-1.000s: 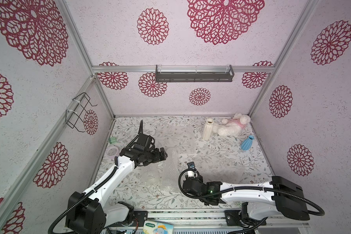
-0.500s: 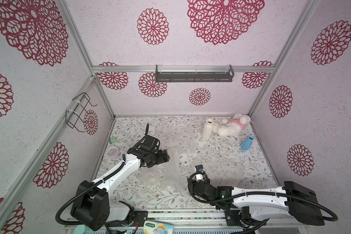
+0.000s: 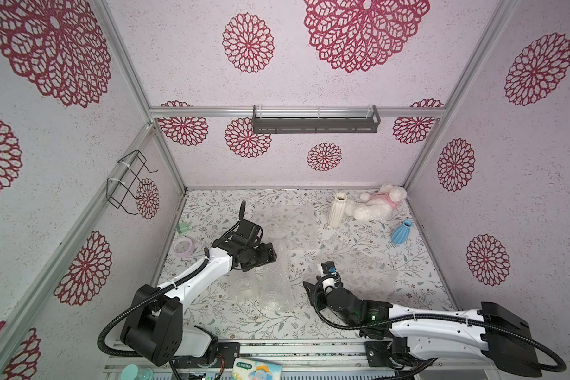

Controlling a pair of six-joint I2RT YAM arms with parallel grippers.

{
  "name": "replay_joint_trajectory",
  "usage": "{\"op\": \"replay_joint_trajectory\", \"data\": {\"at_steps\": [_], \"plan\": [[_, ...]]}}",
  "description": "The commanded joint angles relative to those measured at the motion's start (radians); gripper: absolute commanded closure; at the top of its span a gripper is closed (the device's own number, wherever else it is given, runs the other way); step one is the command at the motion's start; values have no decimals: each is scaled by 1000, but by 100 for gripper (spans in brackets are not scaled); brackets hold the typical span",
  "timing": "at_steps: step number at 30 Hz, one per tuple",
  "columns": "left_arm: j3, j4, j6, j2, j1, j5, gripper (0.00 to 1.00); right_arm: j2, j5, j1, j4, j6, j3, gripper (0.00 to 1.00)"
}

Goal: Unwrap the vase from the bubble wrap
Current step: Unwrap the bubble wrap at the center of the board.

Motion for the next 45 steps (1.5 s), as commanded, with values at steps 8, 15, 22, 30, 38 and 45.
{"op": "replay_joint_trajectory", "data": {"at_steps": [8, 15, 22, 30, 38, 45], "plan": [[6, 57, -22, 31, -5, 0, 16, 171, -225, -92, 157, 6, 85, 46], [17, 63, -19, 60, -6, -2, 16, 269, -288, -127, 172, 20, 122, 47], [17, 77, -23, 72, -5, 4, 17, 320, -320, -146, 200, 40, 109, 49], [17, 77, -22, 68, -5, 2, 18, 350, -317, -159, 196, 57, 97, 52], [16, 73, -18, 65, -4, -1, 19, 362, -278, -164, 147, 65, 93, 57], [18, 79, -17, 68, -4, 1, 20, 350, -261, -173, 141, 84, 67, 61]]}}
